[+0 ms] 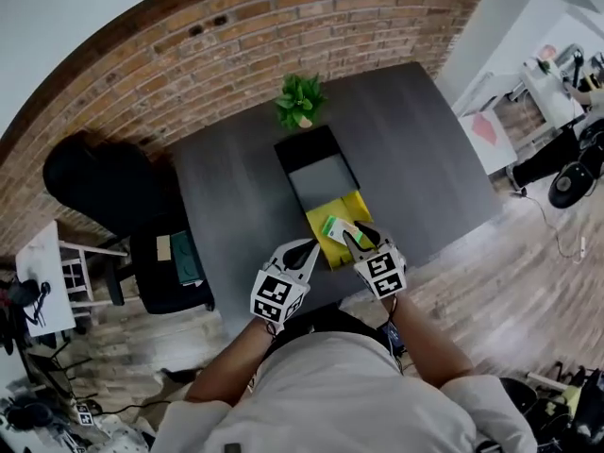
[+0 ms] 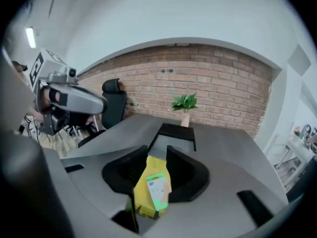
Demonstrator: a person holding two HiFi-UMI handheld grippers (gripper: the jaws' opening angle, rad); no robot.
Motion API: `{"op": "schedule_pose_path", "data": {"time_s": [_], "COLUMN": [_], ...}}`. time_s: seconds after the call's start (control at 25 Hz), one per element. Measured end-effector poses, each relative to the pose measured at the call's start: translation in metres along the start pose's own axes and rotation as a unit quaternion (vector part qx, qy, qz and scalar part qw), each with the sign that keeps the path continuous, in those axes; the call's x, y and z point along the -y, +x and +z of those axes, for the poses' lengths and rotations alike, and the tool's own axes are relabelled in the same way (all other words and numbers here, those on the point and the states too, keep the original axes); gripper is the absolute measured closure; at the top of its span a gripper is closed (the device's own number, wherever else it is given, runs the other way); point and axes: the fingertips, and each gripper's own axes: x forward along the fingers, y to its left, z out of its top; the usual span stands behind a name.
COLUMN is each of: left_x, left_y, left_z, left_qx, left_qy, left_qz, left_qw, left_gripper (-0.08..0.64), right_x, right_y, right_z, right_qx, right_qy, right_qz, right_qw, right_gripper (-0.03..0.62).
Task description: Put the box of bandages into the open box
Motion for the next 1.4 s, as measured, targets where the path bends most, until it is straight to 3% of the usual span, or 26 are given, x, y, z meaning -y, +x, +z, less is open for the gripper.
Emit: {"op": "schedule_pose_path", "data": {"time_s": [0.24, 0.56, 0.96, 1.4], "left_x": [0.029, 0.08, 0.135, 0.224], "left_y": [-0.042, -0.113, -0.152, -0.162], "left_z": [0.037, 0.075, 0.082, 0.084], "left_qx": [0.032, 0.081, 0.099, 0.122], "left_qy": [0.04, 0.075, 0.092, 0.086], "left_qz": [-0.046, -0.111, -0.159, -0.148], "left_qw": [0.9977, 0.9877, 0.978, 0.9777], "left_gripper": [0.541, 0.541, 0.541, 0.541], "right_x": [-0.04, -0.111, -0.147, -0.155], "right_y": [-0.07, -0.155, -0.231, -0.323], "right_z": [0.06, 0.11, 0.124, 0.093], "right_qx": [0.073, 0.149, 0.194, 0.212], "right_qy": [0.006, 0.0, 0.008, 0.009], "right_qz": [-0.042, -0.087, -0.128, -0.121], "right_qw": [0.996, 0.985, 0.973, 0.97], "right_gripper": [0.552, 0.57, 0.571, 0.571]}}
